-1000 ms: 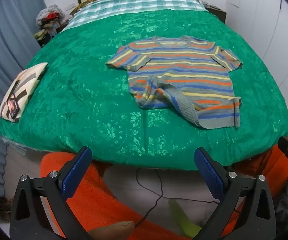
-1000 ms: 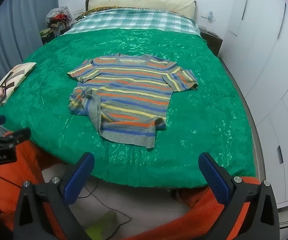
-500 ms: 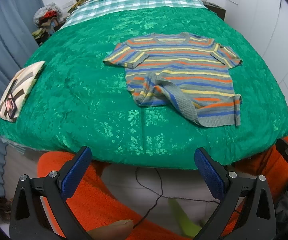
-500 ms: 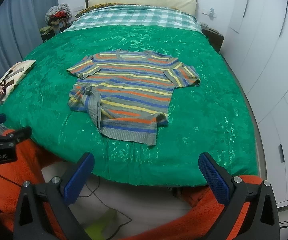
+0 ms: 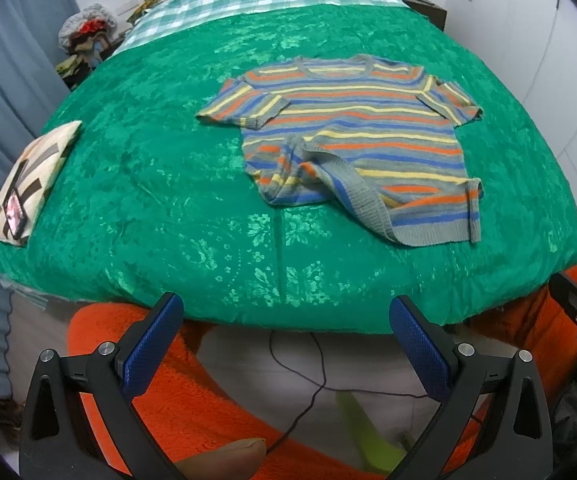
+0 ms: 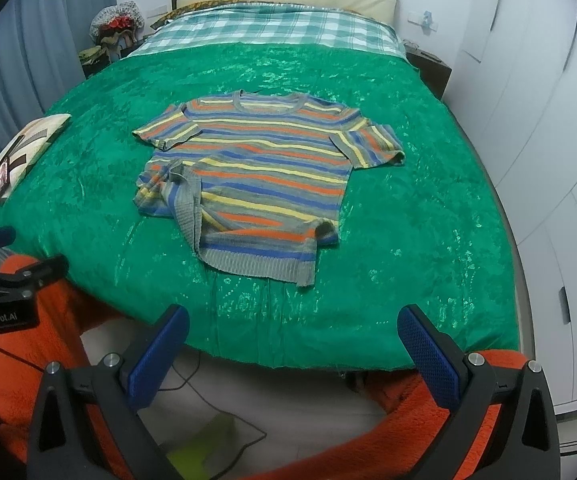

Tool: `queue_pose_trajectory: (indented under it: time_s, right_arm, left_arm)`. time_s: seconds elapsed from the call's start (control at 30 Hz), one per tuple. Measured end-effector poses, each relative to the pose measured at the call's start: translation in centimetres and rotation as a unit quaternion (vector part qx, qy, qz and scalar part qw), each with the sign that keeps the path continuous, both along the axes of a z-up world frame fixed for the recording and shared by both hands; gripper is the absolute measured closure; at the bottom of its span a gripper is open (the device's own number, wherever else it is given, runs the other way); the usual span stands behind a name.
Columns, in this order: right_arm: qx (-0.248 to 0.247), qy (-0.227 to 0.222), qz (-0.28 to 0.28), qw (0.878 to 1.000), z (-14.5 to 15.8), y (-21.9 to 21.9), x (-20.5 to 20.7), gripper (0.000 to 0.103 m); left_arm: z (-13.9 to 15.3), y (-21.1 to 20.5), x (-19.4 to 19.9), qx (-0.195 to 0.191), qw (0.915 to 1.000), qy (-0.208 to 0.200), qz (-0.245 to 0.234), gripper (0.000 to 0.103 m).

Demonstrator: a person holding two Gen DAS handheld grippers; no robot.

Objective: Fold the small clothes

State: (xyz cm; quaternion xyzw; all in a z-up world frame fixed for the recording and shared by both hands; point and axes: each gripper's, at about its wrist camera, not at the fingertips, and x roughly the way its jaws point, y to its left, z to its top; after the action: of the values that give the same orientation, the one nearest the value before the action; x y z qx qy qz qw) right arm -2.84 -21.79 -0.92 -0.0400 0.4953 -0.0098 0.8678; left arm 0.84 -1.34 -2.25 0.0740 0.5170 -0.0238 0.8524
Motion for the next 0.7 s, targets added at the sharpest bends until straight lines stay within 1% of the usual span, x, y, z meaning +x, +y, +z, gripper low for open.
queue_pose_trajectory:
  time_s: [0.47, 0.7]
  right_arm:
    - [0.0, 0.005, 0.001, 1.0, -0.14, 0.15, 0.2, 0.0]
    - [0.002, 0.006, 0.001, 1.0, -0.23, 0.25, 0.08, 0.0]
  left_arm:
    - [-0.15, -0.18, 0.03, 0.004, 1.0, 0.005, -0.001, 0.0]
    - [-0.08, -0.16, -0.03, 0.009, 1.0, 0.001, 0.0, 0.0]
